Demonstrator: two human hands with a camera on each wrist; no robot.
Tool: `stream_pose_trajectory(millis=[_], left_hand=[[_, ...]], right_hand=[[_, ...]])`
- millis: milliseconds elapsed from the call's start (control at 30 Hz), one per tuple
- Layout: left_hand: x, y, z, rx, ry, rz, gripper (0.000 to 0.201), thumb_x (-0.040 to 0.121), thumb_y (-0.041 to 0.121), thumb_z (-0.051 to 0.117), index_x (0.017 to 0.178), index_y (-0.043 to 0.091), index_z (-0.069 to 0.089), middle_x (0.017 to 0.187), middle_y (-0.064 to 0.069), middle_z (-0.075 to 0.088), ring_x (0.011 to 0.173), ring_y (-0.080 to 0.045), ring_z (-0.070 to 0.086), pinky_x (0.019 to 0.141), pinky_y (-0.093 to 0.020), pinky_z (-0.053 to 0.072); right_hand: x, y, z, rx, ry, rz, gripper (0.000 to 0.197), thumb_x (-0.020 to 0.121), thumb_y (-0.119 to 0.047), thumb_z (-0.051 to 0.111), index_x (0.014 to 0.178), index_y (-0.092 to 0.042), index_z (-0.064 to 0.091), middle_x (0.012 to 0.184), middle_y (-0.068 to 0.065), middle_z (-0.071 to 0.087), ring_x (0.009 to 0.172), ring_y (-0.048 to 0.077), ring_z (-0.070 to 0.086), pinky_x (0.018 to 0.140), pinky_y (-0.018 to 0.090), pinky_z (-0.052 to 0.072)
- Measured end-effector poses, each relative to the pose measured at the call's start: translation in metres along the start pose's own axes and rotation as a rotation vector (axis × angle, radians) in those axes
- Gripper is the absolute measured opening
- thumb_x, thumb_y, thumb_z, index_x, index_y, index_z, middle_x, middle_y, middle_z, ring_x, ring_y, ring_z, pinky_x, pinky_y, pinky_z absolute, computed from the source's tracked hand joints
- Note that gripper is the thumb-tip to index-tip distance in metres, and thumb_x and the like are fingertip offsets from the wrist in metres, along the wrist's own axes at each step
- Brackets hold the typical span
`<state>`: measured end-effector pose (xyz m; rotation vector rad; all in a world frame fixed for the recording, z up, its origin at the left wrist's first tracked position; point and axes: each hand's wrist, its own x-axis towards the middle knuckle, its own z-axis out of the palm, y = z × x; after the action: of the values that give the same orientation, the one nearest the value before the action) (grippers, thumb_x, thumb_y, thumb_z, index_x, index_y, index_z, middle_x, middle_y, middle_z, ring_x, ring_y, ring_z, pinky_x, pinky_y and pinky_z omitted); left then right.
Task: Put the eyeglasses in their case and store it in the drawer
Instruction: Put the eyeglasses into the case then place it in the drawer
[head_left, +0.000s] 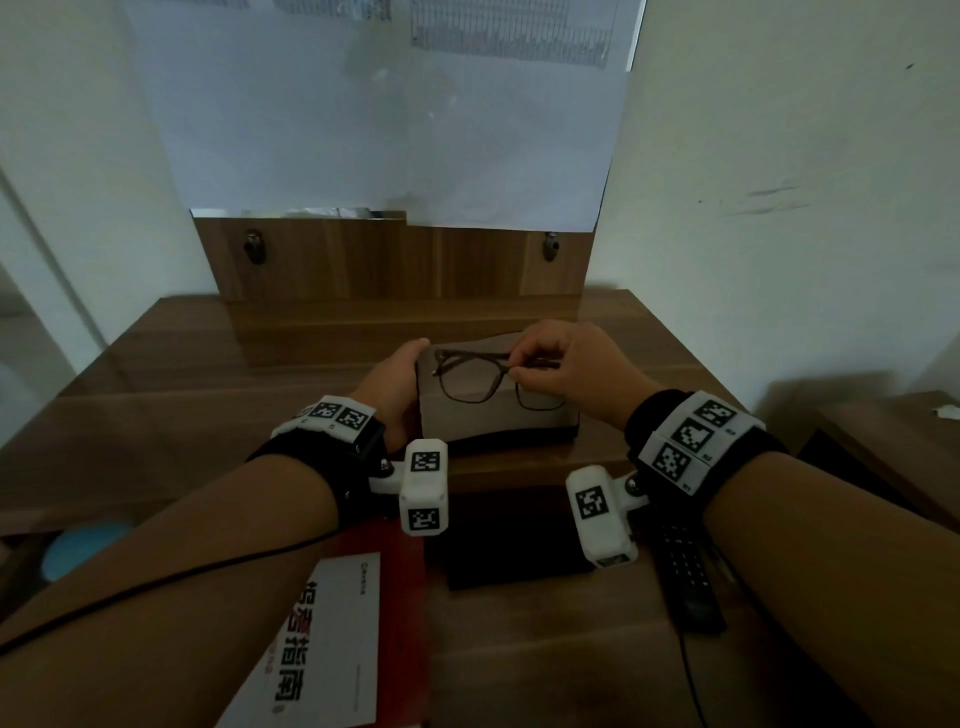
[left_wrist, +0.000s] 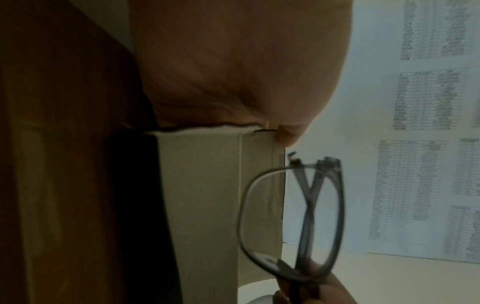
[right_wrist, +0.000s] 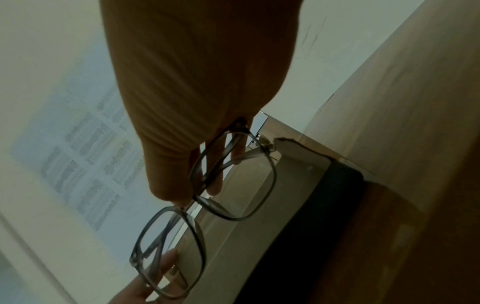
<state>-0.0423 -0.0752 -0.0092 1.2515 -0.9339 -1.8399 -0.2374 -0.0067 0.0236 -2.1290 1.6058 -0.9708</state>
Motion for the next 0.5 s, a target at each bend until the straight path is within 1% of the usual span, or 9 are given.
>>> stream_pose_trajectory(millis=[33, 100, 133, 200, 233, 267, 367, 433, 500], left_hand=[[0.001, 0.001, 0.000, 0.008, 0.011, 0.000, 0.045, 0.096, 0.045, 0.042, 0.116, 0.010, 0.064, 0.102, -0.017, 0.072, 0.088, -0.031, 0.068, 0.084, -0.043, 0.054], [0.002, 0.001, 0.000, 0.016, 0.010, -0.005, 0.047, 0.096, 0.046, 0.041, 0.119, 0.010, 0.061, 0.109, -0.019, 0.070, 0.088, -0.032, 0.067, 0.083, -0.043, 0.054], [0.002, 0.001, 0.000, 0.018, 0.008, -0.005, 0.048, 0.096, 0.047, 0.040, 0.120, 0.010, 0.061, 0.109, -0.019, 0.070, 0.086, -0.031, 0.066, 0.082, -0.043, 0.054], [0.004, 0.001, 0.000, 0.022, 0.017, -0.011, 0.047, 0.096, 0.047, 0.039, 0.117, 0.010, 0.059, 0.096, -0.017, 0.069, 0.078, -0.030, 0.066, 0.078, -0.041, 0.054], [0.004, 0.001, -0.001, 0.021, 0.017, -0.020, 0.047, 0.096, 0.047, 0.039, 0.117, 0.009, 0.058, 0.092, -0.016, 0.068, 0.077, -0.030, 0.066, 0.077, -0.041, 0.054], [0.003, 0.001, -0.001, 0.020, 0.010, -0.027, 0.048, 0.096, 0.047, 0.039, 0.119, 0.009, 0.057, 0.096, -0.017, 0.069, 0.081, -0.030, 0.066, 0.079, -0.041, 0.054], [0.000, 0.001, -0.002, 0.015, -0.014, -0.058, 0.053, 0.095, 0.049, 0.039, 0.128, 0.010, 0.055, 0.125, -0.019, 0.065, 0.107, -0.034, 0.065, 0.087, -0.044, 0.053], [0.000, 0.001, -0.003, 0.006, -0.009, -0.064, 0.052, 0.095, 0.048, 0.040, 0.128, 0.011, 0.054, 0.130, -0.019, 0.063, 0.111, -0.034, 0.063, 0.088, -0.044, 0.053], [0.001, 0.001, -0.003, -0.008, -0.006, -0.055, 0.048, 0.096, 0.046, 0.041, 0.125, 0.011, 0.055, 0.128, -0.019, 0.064, 0.113, -0.034, 0.063, 0.091, -0.044, 0.053]], right_hand=[[0.001, 0.000, 0.001, -0.027, -0.019, 0.003, 0.006, 0.083, -0.013, 0.072, 0.088, -0.012, 0.073, 0.098, -0.002, 0.066, 0.094, 0.015, 0.065, 0.092, 0.023, 0.052], [0.002, 0.001, 0.003, -0.065, -0.054, 0.011, 0.008, 0.082, -0.015, 0.072, 0.089, -0.012, 0.073, 0.100, 0.001, 0.068, 0.094, 0.015, 0.066, 0.094, 0.026, 0.053], [0.003, 0.002, 0.004, -0.076, -0.069, 0.018, 0.008, 0.082, -0.016, 0.072, 0.089, -0.012, 0.073, 0.101, 0.002, 0.068, 0.095, 0.015, 0.066, 0.094, 0.028, 0.053], [0.004, 0.003, 0.006, -0.083, -0.104, 0.040, 0.007, 0.083, -0.016, 0.071, 0.090, -0.013, 0.073, 0.103, 0.002, 0.069, 0.096, 0.014, 0.065, 0.095, 0.028, 0.052], [0.004, 0.004, 0.007, -0.082, -0.125, 0.055, 0.007, 0.084, -0.016, 0.070, 0.091, -0.015, 0.073, 0.105, 0.001, 0.070, 0.098, 0.013, 0.065, 0.095, 0.027, 0.051], [0.004, 0.004, 0.008, -0.078, -0.151, 0.071, 0.008, 0.085, -0.016, 0.069, 0.092, -0.016, 0.072, 0.107, 0.001, 0.070, 0.099, 0.012, 0.065, 0.096, 0.026, 0.051], [0.005, 0.007, 0.013, -0.093, -0.223, 0.108, 0.010, 0.088, -0.020, 0.066, 0.097, -0.020, 0.070, 0.112, -0.001, 0.070, 0.104, 0.010, 0.062, 0.099, 0.025, 0.046], [0.005, 0.010, 0.016, -0.117, -0.240, 0.106, 0.009, 0.088, -0.024, 0.066, 0.097, -0.026, 0.068, 0.113, -0.003, 0.069, 0.106, 0.010, 0.062, 0.100, 0.027, 0.045], [0.005, 0.012, 0.019, -0.127, -0.247, 0.099, 0.010, 0.088, -0.026, 0.065, 0.098, -0.028, 0.067, 0.112, -0.004, 0.069, 0.105, 0.011, 0.062, 0.099, 0.031, 0.047]])
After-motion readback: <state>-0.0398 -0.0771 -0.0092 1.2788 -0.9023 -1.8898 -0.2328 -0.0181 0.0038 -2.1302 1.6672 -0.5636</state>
